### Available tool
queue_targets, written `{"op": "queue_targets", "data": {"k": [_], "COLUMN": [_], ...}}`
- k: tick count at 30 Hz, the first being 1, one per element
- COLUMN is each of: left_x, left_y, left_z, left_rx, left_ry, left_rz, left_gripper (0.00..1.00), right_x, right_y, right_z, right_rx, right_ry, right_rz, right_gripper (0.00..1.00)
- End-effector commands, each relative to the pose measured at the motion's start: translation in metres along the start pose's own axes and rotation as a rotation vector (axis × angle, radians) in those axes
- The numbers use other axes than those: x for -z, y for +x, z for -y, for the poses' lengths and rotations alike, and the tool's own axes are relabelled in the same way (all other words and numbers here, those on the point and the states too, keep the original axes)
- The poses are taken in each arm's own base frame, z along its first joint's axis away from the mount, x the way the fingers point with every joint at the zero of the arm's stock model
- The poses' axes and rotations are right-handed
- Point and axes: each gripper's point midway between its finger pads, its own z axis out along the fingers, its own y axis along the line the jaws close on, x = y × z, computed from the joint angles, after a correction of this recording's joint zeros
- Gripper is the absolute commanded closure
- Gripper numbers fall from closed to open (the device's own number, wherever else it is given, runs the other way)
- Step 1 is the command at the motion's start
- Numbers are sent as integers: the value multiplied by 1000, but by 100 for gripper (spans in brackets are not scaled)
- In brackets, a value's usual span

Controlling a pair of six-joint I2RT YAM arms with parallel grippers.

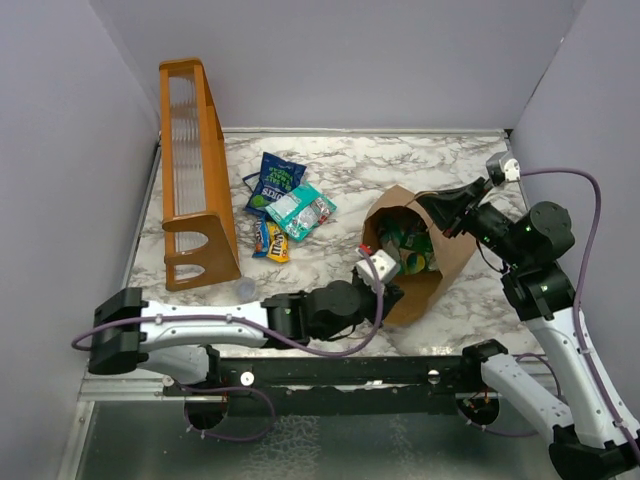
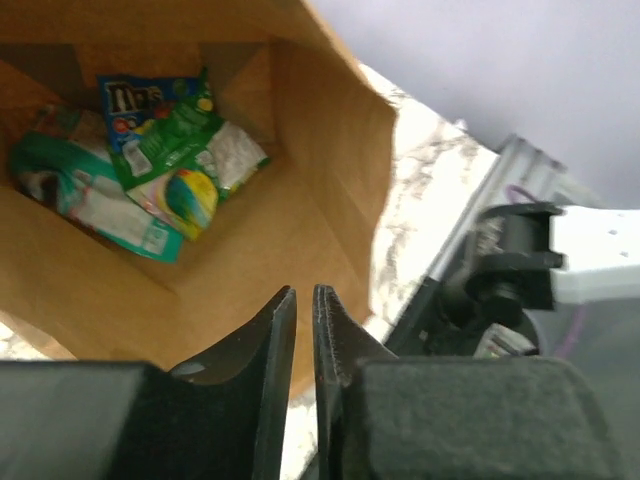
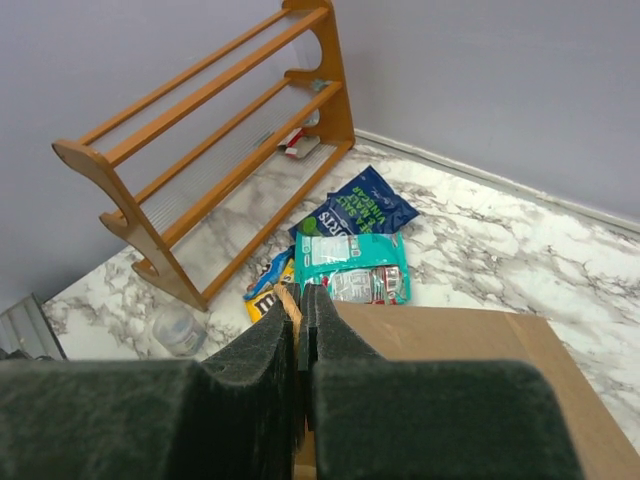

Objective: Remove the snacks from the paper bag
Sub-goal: Take out the snack from the paper bag.

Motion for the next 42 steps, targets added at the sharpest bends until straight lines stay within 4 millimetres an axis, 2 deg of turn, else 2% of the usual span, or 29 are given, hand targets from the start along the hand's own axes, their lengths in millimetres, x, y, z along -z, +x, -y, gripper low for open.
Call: {"op": "queue_targets", "data": {"k": [1, 2, 4, 7, 11, 16, 19, 22, 25, 29, 35, 42], "left_x": [-34, -40, -47, -60, -82, -105, -116, -125, -130, -134, -140, -125], "left_y": [-17, -13, -7, 0, 19, 37, 52, 59, 65, 70, 87, 91], "left_z": [-13, -14, -16, -14, -16, -19, -28, -38, -49, -59, -88, -112], "left_rx": [-25, -22, -14, -41, -84, -52, -38, -10, 44, 119, 218, 167], "left_ry": [-149, -166, -177, -149, -184, -224, -276, -335, -393, -447, -517, -627], "left_rz": [80, 78, 99, 150, 95, 53, 20, -1, -27, -28, -101, -113], "left_gripper": [91, 96, 100, 100, 100, 100, 100, 100, 100, 90, 91, 90], "right_x": [8, 9, 12, 13, 12, 13, 14, 15, 16, 18, 19, 16], "right_y": [-26, -27, -31, -36, -38, -39, -40, -43, -45, -49, -52, -46], "right_z": [-8, -9, -11, -14, -18, -20, -20, -22, -23, -25, -28, -35], "right_rx": [34, 35, 39, 39, 36, 41, 45, 52, 56, 64, 69, 81], "right_ry": [5, 5, 2, -6, -24, -34, -32, -37, -38, -40, -50, -107], "right_rz": [50, 51, 62, 73, 79, 79, 82, 85, 88, 97, 103, 65], "right_gripper": [98, 98, 98, 98, 98, 98, 98, 98, 98, 98, 98, 98]}}
